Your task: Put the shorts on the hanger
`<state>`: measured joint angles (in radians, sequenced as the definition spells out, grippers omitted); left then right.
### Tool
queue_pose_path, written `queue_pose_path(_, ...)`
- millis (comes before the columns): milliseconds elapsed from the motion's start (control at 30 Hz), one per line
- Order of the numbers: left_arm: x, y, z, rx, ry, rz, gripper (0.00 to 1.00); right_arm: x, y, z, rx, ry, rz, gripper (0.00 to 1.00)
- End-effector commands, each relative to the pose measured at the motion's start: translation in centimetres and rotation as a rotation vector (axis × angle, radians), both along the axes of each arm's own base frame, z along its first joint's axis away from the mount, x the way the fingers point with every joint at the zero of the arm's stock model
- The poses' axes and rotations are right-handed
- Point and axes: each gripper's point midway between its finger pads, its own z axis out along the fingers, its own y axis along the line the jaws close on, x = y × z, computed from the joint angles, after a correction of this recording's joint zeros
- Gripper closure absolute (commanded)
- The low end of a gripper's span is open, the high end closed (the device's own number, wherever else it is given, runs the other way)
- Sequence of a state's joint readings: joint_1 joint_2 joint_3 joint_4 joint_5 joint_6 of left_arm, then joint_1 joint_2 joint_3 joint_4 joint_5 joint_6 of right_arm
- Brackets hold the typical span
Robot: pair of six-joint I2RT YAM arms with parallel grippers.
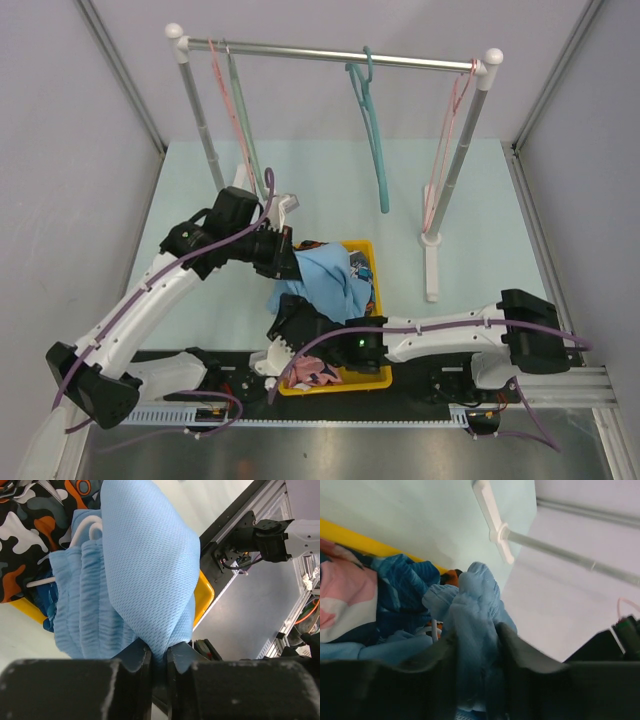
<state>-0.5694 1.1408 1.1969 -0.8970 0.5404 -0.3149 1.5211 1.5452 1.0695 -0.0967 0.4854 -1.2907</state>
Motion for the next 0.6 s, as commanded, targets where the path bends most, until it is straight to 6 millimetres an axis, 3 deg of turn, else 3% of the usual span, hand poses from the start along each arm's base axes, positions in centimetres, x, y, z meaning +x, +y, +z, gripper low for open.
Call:
queue_pose_path(0,-0.2,-0.2,1.9,-0.052,-0.057,-0.011,0.84,2.2,-0.2,5.2,0.161,-0.024,-0.084,0.95)
queue_pose_path(33,-0.2,-0.2,2.0,-0.053,-0.068,-0.018,0.84,1.9,0.2,6.9,0.246,0.05,-0.078,1.0)
queue_pose_path(133,0.2,0.0,2.9,-0.055,-0.128,-0.035,0.8,0.9,-0.9,11.1,0.378,0.195,-0.016,1.0)
queue_pose_path(167,0.6,0.1,3.6,-0.059,-0.159,-0.034,0.73,0.6,-1.3,12.2,0.41,0.224,0.008,1.0)
queue_pose_path(200,1.0,0.2,4.1,-0.066,-0.18,-0.031,0.69,0.7,-3.1,14.4,0.461,0.241,0.028,1.0)
queue_pose_path(267,2.1,0.9,5.9,-0.088,-0.242,-0.012,0.54,-0.4,-4.2,15.3,0.49,0.31,0.095,1.0)
queue_pose_path(300,2.6,1.1,6.6,-0.101,-0.263,-0.002,0.47,-1.1,-5.7,16.7,0.503,0.336,0.133,1.0)
queue_pose_path(333,2.8,1.1,8.1,-0.142,-0.295,-0.01,0.37,-1.7,-6.5,17.0,0.5,0.426,0.17,1.0)
queue_pose_path(400,3.5,1.8,10.1,-0.183,-0.348,-0.003,0.23,-2.3,-7.7,18.5,0.537,0.491,0.205,1.0)
queue_pose_path(433,3.6,2.0,12.1,-0.203,-0.402,-0.005,0.09,-1.6,-9.1,19.1,0.548,0.508,0.18,1.0)
queue_pose_path(533,2.8,2.4,15.4,-0.241,-0.542,-0.069,0.0,-2.0,-10.8,22.2,0.632,0.578,0.201,1.0)
queue_pose_path(567,1.8,2.7,16.4,-0.251,-0.621,-0.118,0.0,-1.2,-11.6,22.9,0.664,0.593,0.177,1.0)
